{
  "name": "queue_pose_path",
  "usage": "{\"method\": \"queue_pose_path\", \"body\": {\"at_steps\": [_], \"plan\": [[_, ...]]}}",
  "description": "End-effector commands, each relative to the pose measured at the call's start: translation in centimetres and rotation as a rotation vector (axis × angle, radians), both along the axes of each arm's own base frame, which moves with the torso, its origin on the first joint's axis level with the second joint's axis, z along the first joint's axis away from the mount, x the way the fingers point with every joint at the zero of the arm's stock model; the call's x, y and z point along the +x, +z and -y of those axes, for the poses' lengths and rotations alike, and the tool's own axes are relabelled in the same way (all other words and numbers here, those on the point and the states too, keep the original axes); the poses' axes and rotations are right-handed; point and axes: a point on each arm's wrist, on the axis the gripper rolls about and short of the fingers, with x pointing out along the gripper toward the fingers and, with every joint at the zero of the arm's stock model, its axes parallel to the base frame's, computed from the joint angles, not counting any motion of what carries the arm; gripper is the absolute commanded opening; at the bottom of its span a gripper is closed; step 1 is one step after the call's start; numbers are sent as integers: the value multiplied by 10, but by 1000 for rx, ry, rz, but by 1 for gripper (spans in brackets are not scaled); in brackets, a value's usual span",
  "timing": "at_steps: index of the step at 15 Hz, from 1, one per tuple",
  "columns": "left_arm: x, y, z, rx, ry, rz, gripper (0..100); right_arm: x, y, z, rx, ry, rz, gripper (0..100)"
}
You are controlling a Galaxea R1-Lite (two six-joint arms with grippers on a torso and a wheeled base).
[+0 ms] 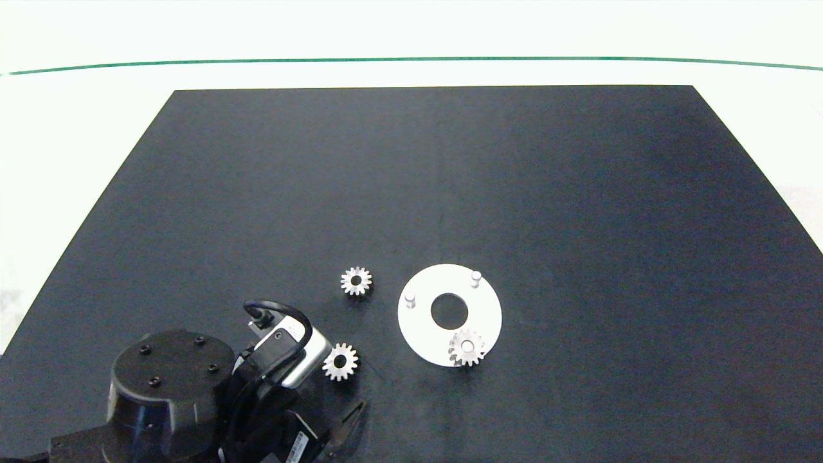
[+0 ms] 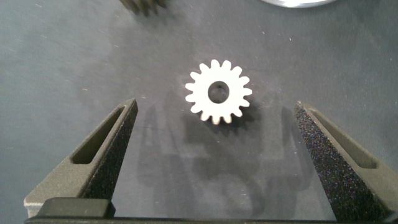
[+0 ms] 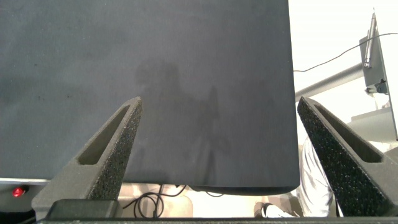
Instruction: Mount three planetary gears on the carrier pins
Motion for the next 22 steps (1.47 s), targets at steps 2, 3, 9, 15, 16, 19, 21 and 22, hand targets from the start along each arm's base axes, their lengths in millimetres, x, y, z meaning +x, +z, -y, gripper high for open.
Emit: {"method": "queue_pose_path", "body": {"at_steps": [2, 3, 9, 15, 16, 19, 21, 22], "plan": [[4, -8, 6, 17, -1, -25, 99, 0, 0, 0, -4, -2, -5, 100], [6, -8, 8, 11, -1, -20, 98, 0, 0, 0, -4, -2, -4, 100], [10, -9, 11, -8, 3, 2, 86, -3, -2, 1, -1, -3, 13, 100], [10, -9, 11, -6, 5, 2, 74, -5, -3, 2, 1, -4, 23, 100], [10, -10, 12, -4, 2, -1, 71, -5, -3, 2, 1, -4, 25, 100], [12, -12, 13, 4, 4, -9, 65, -6, -3, 2, 1, -6, 29, 100], [13, -13, 14, 4, 4, -9, 62, -6, -4, 1, 1, -12, 31, 100], [13, -15, 14, 8, 4, -13, 59, -6, -4, 1, -1, -16, 31, 100]]}}
